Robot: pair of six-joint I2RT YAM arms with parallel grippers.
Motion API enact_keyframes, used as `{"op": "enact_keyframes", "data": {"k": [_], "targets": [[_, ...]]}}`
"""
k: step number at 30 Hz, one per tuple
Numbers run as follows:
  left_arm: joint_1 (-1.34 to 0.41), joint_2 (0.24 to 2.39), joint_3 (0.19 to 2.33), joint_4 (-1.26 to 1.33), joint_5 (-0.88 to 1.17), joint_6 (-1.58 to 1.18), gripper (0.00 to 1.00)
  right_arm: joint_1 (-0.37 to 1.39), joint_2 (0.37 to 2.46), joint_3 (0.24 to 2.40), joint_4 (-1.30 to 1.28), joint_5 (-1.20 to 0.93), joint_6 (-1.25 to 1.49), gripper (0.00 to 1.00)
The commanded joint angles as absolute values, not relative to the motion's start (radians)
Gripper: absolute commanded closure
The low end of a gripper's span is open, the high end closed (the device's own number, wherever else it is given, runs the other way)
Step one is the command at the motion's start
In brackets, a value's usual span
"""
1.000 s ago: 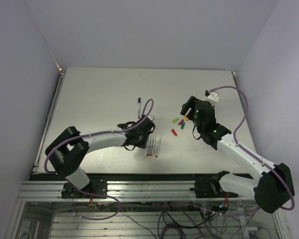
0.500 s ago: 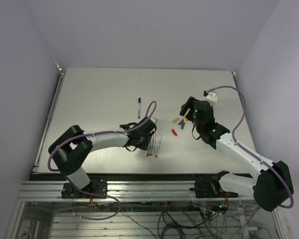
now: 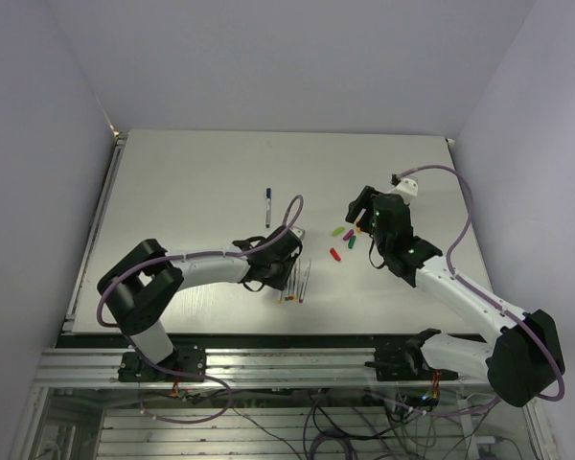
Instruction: Insert the pens into the pen caps
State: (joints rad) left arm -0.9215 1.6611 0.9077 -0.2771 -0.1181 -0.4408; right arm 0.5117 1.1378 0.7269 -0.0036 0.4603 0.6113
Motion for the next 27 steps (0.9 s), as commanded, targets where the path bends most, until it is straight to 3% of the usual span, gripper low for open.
{"op": "enact_keyframes", "data": {"k": [1, 27], "targets": [[-0.931, 1.674, 0.938, -0.274, -0.11, -0.433, 0.59, 0.509, 1.129, 0.714, 0.019, 0.472, 0.618, 0.34], [-0.931, 1.689, 0.893, -0.38, -0.105, -0.447, 0.59, 0.509, 1.137, 0.706, 0.02, 0.463, 0.624, 0.34]]}}
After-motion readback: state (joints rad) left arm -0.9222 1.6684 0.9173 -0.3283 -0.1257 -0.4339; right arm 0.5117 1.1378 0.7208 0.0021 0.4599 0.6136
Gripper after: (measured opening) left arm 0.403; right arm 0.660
